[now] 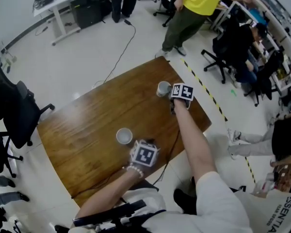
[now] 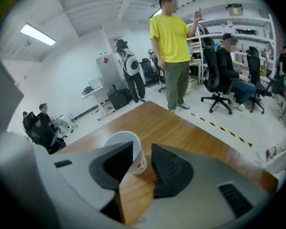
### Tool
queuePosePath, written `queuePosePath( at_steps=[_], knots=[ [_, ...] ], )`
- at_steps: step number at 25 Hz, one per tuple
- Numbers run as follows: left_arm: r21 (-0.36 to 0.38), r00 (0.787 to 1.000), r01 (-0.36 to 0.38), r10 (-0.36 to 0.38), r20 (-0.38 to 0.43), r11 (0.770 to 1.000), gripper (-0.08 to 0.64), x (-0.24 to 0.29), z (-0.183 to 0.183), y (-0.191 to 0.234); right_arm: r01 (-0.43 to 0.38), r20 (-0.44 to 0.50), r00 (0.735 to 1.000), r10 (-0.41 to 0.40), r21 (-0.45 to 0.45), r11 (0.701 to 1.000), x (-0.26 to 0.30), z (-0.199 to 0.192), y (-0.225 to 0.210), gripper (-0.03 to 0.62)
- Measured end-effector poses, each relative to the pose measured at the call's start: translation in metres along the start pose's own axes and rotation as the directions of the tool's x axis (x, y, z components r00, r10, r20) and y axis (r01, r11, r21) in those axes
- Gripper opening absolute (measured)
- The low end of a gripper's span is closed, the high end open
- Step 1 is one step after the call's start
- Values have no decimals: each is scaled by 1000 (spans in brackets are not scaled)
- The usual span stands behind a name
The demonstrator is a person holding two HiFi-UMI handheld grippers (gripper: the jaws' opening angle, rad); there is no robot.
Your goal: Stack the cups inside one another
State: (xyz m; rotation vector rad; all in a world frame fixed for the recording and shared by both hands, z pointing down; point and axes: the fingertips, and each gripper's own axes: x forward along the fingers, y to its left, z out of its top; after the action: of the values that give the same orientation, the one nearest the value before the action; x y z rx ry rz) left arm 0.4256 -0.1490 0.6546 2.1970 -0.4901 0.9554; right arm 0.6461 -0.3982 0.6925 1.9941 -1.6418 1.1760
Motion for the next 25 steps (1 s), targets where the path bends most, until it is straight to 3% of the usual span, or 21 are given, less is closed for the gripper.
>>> queuePosePath(
  at_steps=[6, 8, 11, 25],
  knots=[
    [-27, 1000, 10, -11, -8, 1000, -3, 2, 2, 3, 9, -19, 1000, -9, -11, 1000, 10, -2, -3, 120],
    [-28, 1000, 19, -19, -10, 999, -3, 2, 1, 1, 11, -25, 1000, -11, -18, 1000, 11, -2, -3, 63],
    [-16, 1000, 27, -27, -11, 1000, -3, 0, -2, 0, 5, -25, 1000, -6, -22, 1000, 9, -3, 1, 34],
    [3, 999, 31, -32, 11, 999, -3, -18, -13, -13, -98, 68, 993, 101, -47, 994, -54, 17, 33, 31]
  ],
)
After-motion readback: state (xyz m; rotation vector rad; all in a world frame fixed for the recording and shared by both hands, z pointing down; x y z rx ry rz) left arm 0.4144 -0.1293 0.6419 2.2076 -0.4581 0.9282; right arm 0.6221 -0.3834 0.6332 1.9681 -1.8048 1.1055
